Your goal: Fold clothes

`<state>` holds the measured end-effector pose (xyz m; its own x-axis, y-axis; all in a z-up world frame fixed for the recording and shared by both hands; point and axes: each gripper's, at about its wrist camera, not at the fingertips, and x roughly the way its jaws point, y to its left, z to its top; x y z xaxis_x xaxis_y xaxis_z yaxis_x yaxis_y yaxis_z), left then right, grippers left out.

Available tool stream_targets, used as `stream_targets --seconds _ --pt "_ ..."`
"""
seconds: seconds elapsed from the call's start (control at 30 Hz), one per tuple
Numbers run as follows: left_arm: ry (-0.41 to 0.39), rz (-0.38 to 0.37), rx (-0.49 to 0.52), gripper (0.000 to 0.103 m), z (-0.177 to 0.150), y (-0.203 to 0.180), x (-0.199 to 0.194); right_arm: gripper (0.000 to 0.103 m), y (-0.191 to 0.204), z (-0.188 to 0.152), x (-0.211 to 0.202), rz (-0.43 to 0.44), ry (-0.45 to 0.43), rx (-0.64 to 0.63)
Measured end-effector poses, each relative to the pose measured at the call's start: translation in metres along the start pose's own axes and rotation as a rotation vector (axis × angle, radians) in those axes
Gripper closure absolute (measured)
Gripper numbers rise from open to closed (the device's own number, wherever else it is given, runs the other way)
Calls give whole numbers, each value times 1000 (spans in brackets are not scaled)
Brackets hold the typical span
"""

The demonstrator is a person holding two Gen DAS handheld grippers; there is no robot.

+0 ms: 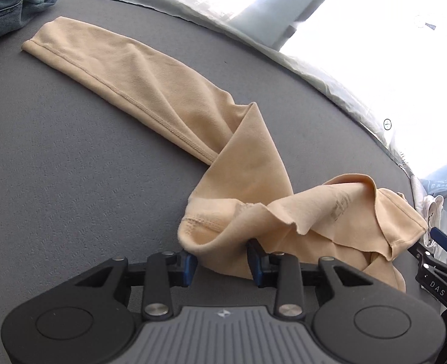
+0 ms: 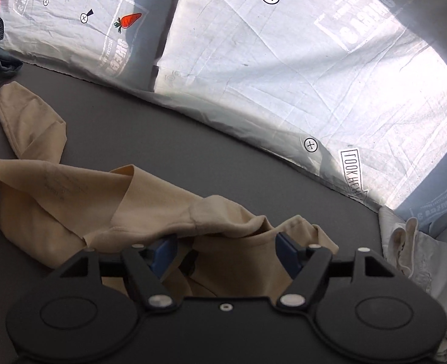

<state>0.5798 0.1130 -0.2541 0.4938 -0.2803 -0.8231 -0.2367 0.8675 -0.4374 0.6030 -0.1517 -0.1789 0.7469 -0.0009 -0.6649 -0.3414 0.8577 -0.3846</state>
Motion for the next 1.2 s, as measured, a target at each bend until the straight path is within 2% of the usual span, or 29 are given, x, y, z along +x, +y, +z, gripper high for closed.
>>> stream_targets --seconds 0.13,0.23,0.27,0.3,0.33,0.4,0.57,0.67,0.77,0.93,1.07,1.2 --pt "-16 -20 -13 69 5 3 5 30 15 5 19 -29 -10 -173" --pt "-31 -34 -20 81 9 4 8 35 19 7 27 -49 -38 -261" --pt "-39 -40 -14 88 11 2 8 58 17 9 28 -35 -37 -251" --pt "-48 -45 -8 90 12 0 8 94 14 11 29 -21 -32 -228" --pt "-67 -52 -2 95 13 -3 6 99 12 12 30 -6 -28 -206" --pt "-108 -66 10 96 15 -10 2 99 3 16 24 -6 -53 -137" --pt "-256 -102 38 97 31 -30 -39 99 -32 30 -15 -96 -165 85" --pt "-386 -131 100 97 43 -53 -85 99 -64 43 -59 -143 -283 209" --pt "-514 -153 166 97 49 -80 -137 99 -90 57 -115 -189 -443 284" --pt "-741 -175 279 97 40 -119 -239 99 -111 74 -212 -190 -682 331" --pt "-898 -188 334 97 21 -134 -312 99 -110 73 -280 -199 -808 307" --pt "-1020 -193 339 97 -7 -136 -372 99 -102 66 -331 -190 -887 264"
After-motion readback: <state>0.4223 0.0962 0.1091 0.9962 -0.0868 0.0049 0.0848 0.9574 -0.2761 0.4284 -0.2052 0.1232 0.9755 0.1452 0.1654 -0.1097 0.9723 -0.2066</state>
